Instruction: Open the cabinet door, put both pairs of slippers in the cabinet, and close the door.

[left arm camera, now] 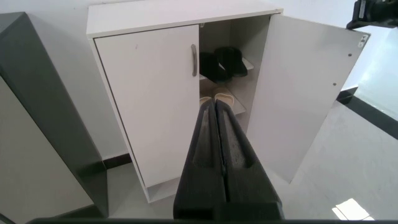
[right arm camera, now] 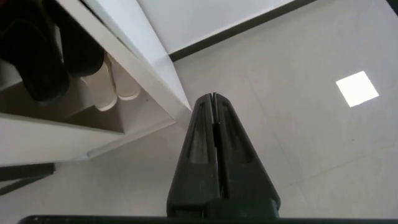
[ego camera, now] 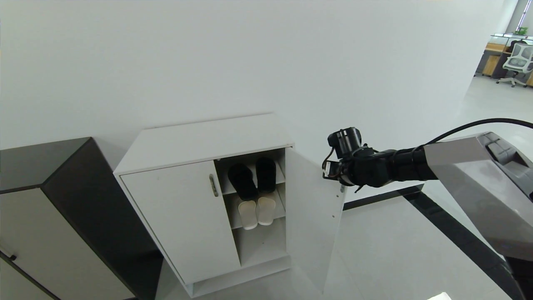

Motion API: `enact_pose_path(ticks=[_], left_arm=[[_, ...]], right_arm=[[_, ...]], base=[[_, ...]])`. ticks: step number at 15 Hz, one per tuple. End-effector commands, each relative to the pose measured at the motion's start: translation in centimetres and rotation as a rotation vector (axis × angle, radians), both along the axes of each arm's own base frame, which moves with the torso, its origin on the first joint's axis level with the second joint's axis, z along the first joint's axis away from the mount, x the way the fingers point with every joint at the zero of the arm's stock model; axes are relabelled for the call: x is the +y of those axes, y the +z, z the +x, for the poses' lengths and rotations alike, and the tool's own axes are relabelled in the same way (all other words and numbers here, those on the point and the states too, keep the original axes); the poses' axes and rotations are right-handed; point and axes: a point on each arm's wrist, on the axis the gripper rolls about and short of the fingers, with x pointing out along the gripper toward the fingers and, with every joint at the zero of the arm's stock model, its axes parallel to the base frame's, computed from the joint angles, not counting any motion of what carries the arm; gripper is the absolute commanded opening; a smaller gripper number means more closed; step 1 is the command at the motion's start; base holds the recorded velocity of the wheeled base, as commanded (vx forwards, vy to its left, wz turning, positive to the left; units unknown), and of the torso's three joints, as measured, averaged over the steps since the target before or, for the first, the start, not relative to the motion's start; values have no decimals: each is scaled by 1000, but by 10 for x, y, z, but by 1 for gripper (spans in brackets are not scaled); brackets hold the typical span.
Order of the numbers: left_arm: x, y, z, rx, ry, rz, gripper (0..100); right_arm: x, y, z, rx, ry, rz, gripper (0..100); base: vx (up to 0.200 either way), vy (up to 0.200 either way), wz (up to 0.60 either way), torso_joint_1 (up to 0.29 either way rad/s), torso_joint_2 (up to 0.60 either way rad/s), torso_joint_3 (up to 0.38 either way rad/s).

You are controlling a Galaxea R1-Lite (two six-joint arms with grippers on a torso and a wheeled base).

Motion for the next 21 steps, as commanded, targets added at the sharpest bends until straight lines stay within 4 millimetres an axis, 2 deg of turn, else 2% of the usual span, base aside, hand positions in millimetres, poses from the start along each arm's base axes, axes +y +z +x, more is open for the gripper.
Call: enact_pose_path(ticks=[1,3,5,7,8,9,10,12,14,18,21], left_arm=[[0,0,0,0,0,1,0],[0,0,0,0,0,1,0],[0,0,0,0,0,-1,0],[0,0,0,0,0,1,0],[0,0,0,0,0,-1,0],[0,0,0,0,0,-1,0],[0,0,0,0,0,-1,0],[0,0,0,0,0,-1,0],[0,0,0,0,0,-1,0],[0,0,0,0,0,-1,0],[0,0,0,0,0,-1,0]], right_arm=[[10,11,-15,-9,34,7,0],[32,10,-36,3,94,2,0],[44,12,-48,-14,123,8,0],[56,30,-76,-66,212,17,0],[58,33,-83,-71,241,14,0],[61,47,-102,-99,312,24,0],[62,53,-112,-129,350,16,0],[58,58,-119,-171,378,-13,0],[54,49,-122,-167,381,-22,0],[54,26,-116,-130,373,-43,0],[55,15,-118,-118,401,-38,0]], base=[[0,0,0,0,0,0],[0,0,0,0,0,0],[0,0,0,0,0,0],[0,0,0,0,0,0],[0,0,0,0,0,0],[0,0,0,0,0,0],[0,0,0,0,0,0],[0,0,0,0,0,0],[0,0,0,0,0,0],[0,0,0,0,0,0],[0,0,600,4,4,2]])
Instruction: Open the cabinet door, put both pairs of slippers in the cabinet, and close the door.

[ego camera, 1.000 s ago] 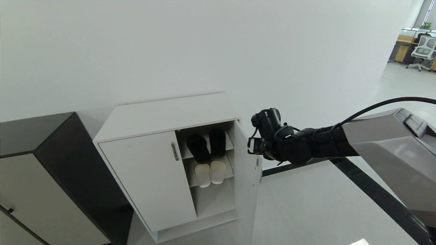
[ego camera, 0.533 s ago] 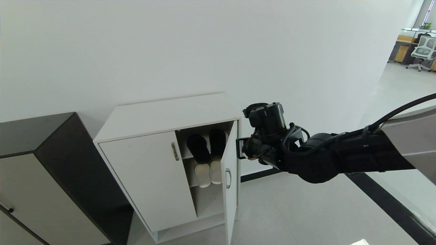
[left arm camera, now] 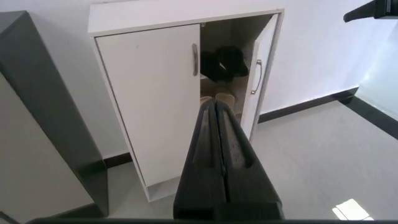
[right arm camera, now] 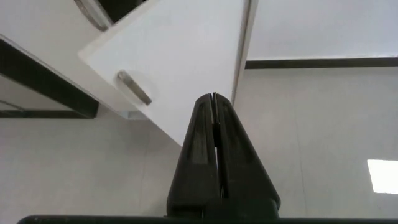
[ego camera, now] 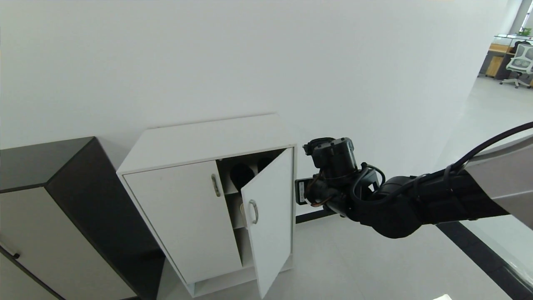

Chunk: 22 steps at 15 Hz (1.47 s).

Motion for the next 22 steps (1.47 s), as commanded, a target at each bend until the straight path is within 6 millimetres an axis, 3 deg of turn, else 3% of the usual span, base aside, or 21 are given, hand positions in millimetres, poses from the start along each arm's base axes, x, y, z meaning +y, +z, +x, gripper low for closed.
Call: enact_pose_path(ticks=[1,4,7,11,15,22], left_arm=[[0,0,0,-1,1,0,0],[0,0,0,-1,1,0,0],[0,0,0,-1,1,0,0],[0,0,0,-1,1,1,0],[0,0,0,-1,-1,4,0],[0,0,0,-2,-2,8,0]], right_arm=[[1,-11,1,21,4,-16,0],[-3,-13,5,23,-1,-12,0],[-14,-25,8,18,35,-34,0],[-50,-64,10,-83,222,18,0],[-69,-103,10,-76,315,30,0],[-77,-115,17,-54,331,40,0]], base=[[0,0,600,-2,-2,2],[0,0,600,5,5,2],[0,0,0,0,0,0],[0,0,0,0,0,0],[0,0,0,0,0,0],[200,0,0,10,3,3]])
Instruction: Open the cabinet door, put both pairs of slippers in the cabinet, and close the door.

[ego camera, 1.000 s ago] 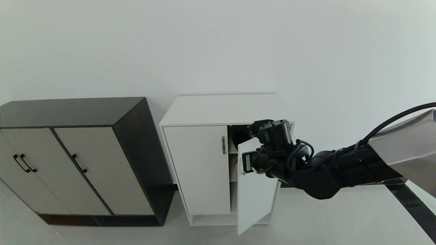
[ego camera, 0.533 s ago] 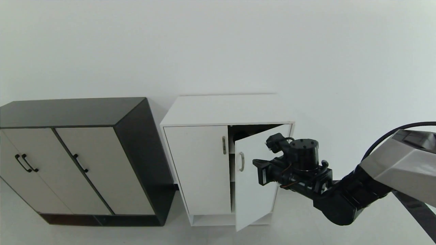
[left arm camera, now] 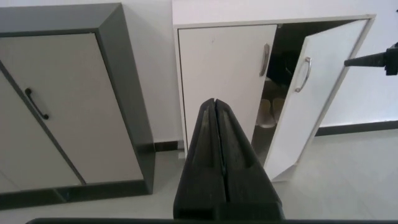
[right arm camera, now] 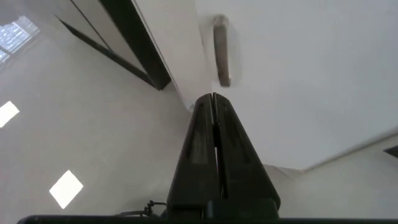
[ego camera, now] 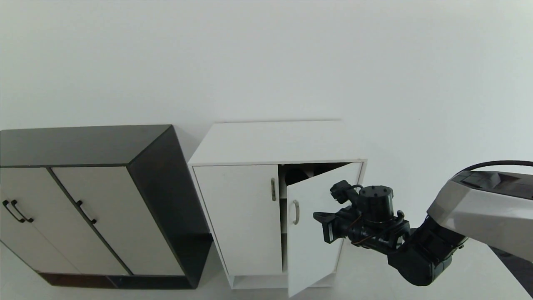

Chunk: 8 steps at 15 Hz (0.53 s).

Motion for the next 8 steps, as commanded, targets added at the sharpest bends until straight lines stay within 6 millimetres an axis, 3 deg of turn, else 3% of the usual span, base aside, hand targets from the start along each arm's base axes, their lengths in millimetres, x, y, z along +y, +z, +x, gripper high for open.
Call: enact_pose_path(ticks=[1,2,8], left_arm=[[0,0,0,0,0,0,0],[0,0,0,0,0,0,0],[0,0,0,-1,0,6,0]], right_arm=[[-1,-4,-1,13,4,-6,0],[-2,-1,-2,10,17,2,0],[-3,7,6,1,17,40,0]], base=[[200,0,0,2,2,7],[200,0,0,7,7,2],[0,0,0,0,0,0]])
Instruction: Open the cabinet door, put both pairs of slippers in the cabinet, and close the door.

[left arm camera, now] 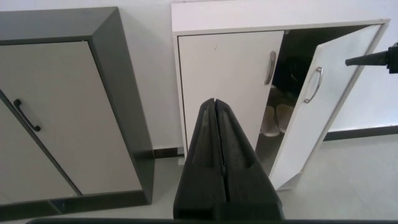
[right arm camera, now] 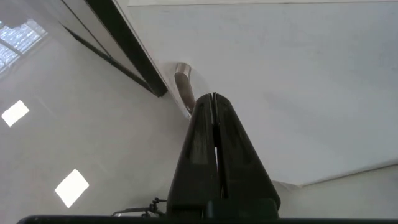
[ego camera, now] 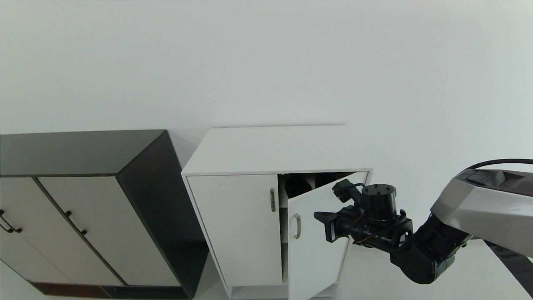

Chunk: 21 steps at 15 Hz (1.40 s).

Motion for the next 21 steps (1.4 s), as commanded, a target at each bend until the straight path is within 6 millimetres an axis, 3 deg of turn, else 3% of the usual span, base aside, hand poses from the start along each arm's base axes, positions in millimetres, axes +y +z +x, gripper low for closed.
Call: enact_pose_path(ticks=[1,10,17,21], left_arm=[[0,0,0,0,-2,8,0],[0,0,0,0,0,8,0],[0,0,0,0,-2,8,0],[0,0,0,0,-2,8,0]], right_arm=[[4,3,10,-11,-9,25,0],[11,8,43,-20,-35,31,0],[0,1,75,-28,-90,38,0],[-1,-3,82,-29,-103,46,0]], base=[[0,0,0,0,0,0],[0,0,0,0,0,0],[0,0,0,0,0,0],[0,0,0,0,0,0]])
